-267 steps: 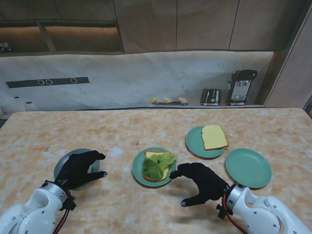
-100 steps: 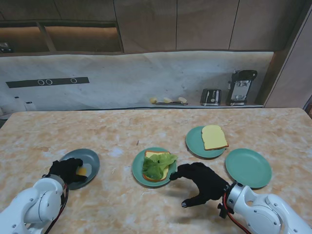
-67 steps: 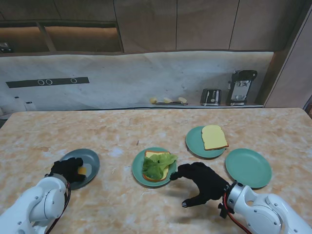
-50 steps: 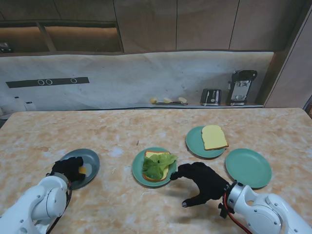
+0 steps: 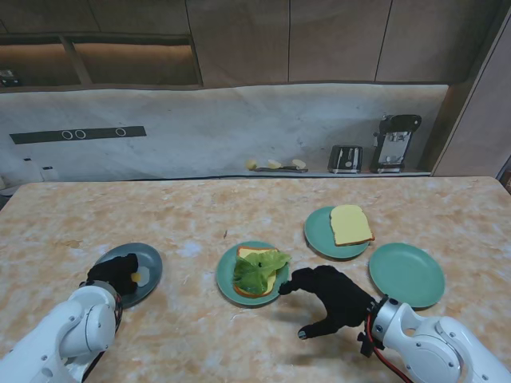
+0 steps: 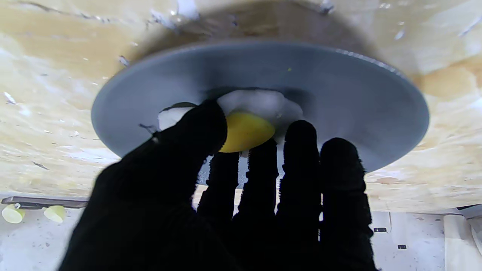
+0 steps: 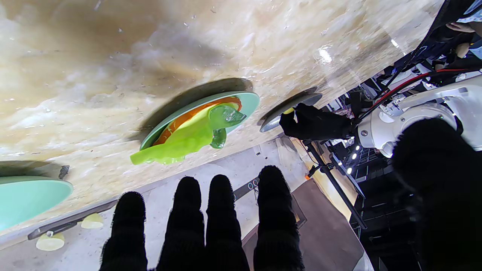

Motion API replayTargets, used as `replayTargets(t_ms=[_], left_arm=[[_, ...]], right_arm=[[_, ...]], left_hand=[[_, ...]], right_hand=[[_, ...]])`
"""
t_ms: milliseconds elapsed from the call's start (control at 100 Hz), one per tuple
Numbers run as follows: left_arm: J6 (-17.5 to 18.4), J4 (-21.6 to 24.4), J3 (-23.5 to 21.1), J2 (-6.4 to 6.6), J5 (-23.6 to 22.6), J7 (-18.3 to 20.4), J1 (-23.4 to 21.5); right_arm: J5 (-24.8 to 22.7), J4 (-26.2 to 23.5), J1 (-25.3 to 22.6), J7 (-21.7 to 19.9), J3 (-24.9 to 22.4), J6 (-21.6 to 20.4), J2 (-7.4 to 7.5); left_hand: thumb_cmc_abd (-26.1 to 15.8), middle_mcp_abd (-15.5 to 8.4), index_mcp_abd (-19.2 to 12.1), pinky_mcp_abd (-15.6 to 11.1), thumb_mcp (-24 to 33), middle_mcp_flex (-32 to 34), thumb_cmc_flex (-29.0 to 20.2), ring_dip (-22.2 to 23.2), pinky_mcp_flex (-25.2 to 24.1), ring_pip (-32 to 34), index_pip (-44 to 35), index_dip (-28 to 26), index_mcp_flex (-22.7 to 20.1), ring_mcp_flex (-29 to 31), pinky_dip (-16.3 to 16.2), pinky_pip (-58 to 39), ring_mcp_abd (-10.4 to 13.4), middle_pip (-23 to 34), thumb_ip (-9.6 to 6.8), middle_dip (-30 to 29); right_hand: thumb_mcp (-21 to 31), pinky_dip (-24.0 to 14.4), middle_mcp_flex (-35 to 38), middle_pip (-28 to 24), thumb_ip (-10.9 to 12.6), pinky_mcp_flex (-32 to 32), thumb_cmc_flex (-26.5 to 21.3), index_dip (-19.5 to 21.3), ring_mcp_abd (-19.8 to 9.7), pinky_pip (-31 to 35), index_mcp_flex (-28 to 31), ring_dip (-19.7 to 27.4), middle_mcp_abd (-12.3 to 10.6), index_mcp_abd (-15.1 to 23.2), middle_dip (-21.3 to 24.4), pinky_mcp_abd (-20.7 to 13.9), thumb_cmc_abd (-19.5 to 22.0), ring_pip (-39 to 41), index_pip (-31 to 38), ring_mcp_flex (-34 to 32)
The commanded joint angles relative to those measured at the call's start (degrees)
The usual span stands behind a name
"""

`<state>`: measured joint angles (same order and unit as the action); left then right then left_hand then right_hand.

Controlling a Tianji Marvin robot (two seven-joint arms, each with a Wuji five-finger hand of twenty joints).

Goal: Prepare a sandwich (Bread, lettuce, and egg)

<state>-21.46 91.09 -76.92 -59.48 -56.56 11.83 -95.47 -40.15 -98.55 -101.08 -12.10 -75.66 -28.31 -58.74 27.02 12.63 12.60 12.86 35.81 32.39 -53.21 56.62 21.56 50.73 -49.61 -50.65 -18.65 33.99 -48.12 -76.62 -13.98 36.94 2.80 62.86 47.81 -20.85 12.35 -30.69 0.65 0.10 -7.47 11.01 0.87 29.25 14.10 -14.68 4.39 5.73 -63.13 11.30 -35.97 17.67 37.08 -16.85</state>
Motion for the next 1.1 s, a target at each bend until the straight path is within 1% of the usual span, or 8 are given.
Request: replayTargets(t_ms=[0,110,290,510,650,730,800,1090], left_arm=[[-0.7,-1.9,0.5,-0.35,0.3,1.1,-0.7],[-0.6,-2.7,0.7,-0.59,0.7,-0.9,-0.5],[-1.3,-2.8,0.8,-0.59,2.1,-0.2,-0.2],[-0.6,-2.4,0.0,-0.8,3.1,-1.1,-0.6],[0.6,-1.5,-1.4,-1.04,3.4,-2.4,-1.6],[1.1,-0.7,-2.3,-1.37,4.6,-3.8,-2.2],[1.7,0.1,-3.1,-1.58,5.0,-4.7,-2.8],[3.7,3.0,-5.4,-1.88,5.2,-5.8,-4.5]], right_arm=[[0.0,-0.4,-0.5,-1.1,0.2,0.2,-0.08],[0.1,-0.5,-0.7,-1.4,0.1,0.4,-0.04],[0.0,-0.7,-0.9,-1.5,0.0,0.8,-0.05],[0.1,-0.7,-0.8,-1.3,0.0,0.9,-0.09],[0.0,-0.7,-0.8,-1.3,0.1,1.0,-0.09],[0.0,-0.7,-0.7,-1.3,0.1,1.1,-0.11],[-0.1,-0.7,-0.7,-1.1,0.2,1.1,-0.13],[-0.3,-0.8,-0.7,-0.1,0.0,1.4,-0.34]], left_hand=[[6.6,-1.9,-1.8,-0.6,0.2,5.0,-8.1,4.7,1.8,2.5,-5.2,-3.7,0.7,2.5,-1.2,-3.0,0.6,0.0,0.53,5.1],[7.5,-2.6,-3.1,-0.1,1.8,9.7,-10.8,7.2,6.3,5.2,-9.9,-6.2,-1.4,7.4,-1.9,-5.9,1.3,2.5,0.32,7.9],[8.5,-3.7,-3.4,0.0,6.6,11.1,-10.4,9.0,10.7,7.2,-13.5,-8.3,-2.3,10.7,-1.5,-7.2,2.9,7.3,-0.34,8.4],[8.5,-3.9,-3.5,0.1,8.0,11.6,-9.9,9.4,12.3,8.3,-14.7,-9.4,-2.9,11.7,-1.7,-7.8,3.4,8.8,0.35,9.0],[7.4,-3.1,-2.5,0.8,6.4,11.6,-10.3,9.0,12.0,7.8,-13.4,-8.2,-3.0,11.3,-1.8,-7.5,2.9,7.9,1.59,8.7],[3.6,-1.8,-0.5,1.6,0.7,10.7,-11.6,7.8,11.3,6.0,-10.7,-3.7,-2.1,9.9,-1.6,-5.4,2.3,5.0,1.54,9.2],[2.3,-1.3,0.0,2.0,-1.3,10.5,-12.2,7.3,11.1,5.6,-10.2,-2.8,-1.9,9.5,-1.5,-4.7,2.0,4.3,1.66,9.1],[2.3,-0.6,0.9,3.0,-1.6,11.1,-13.6,6.9,11.2,5.6,-10.1,-1.9,-2.9,9.8,-1.6,-4.6,1.0,3.8,1.15,9.2]], right_hand=[[0.0,-1.0,0.3,-0.2,-1.2,-1.1,1.1,-0.4,-1.0,-1.0,-0.1,-1.2,-1.4,1.5,47.2,0.6,-0.2,0.6,-0.7,-0.4],[-0.1,-1.1,0.3,-0.3,-1.2,-1.0,0.9,-0.4,-1.0,-1.1,-0.2,-1.3,-1.3,1.4,47.1,0.9,-0.2,0.6,-0.7,-0.5],[-0.1,-1.1,0.4,-0.4,-1.2,-0.8,0.9,-0.4,-0.8,-1.1,-0.2,-1.3,-1.2,1.4,47.1,1.3,-0.2,0.8,-0.6,-0.8],[-0.2,-1.1,0.4,-0.6,-1.2,-0.4,1.2,-0.4,-0.7,-1.3,-0.4,-1.3,-1.1,1.3,47.0,1.5,0.4,1.0,-0.6,-0.9],[-0.3,-1.0,0.4,-0.7,-1.2,-0.4,1.1,-0.3,-0.7,-1.4,-0.4,-1.3,-1.0,1.3,47.0,1.6,0.8,1.1,-0.5,-0.9],[-0.4,-0.9,0.3,-0.7,-1.2,-0.4,1.1,-0.3,-0.6,-1.4,-0.5,-1.3,-1.0,1.3,46.9,1.6,0.9,1.1,-0.5,-0.9],[-0.5,-0.9,0.3,-0.7,-1.2,-0.4,1.1,-0.3,-0.7,-1.4,-0.6,-1.3,-1.0,1.3,46.9,1.4,1.1,1.2,-0.5,-0.9],[-0.7,-0.7,0.6,-1.0,-1.3,-0.3,1.0,-0.2,-0.6,-1.3,-0.5,-1.3,-0.9,1.2,46.8,1.4,1.1,1.4,-0.2,-1.1]])
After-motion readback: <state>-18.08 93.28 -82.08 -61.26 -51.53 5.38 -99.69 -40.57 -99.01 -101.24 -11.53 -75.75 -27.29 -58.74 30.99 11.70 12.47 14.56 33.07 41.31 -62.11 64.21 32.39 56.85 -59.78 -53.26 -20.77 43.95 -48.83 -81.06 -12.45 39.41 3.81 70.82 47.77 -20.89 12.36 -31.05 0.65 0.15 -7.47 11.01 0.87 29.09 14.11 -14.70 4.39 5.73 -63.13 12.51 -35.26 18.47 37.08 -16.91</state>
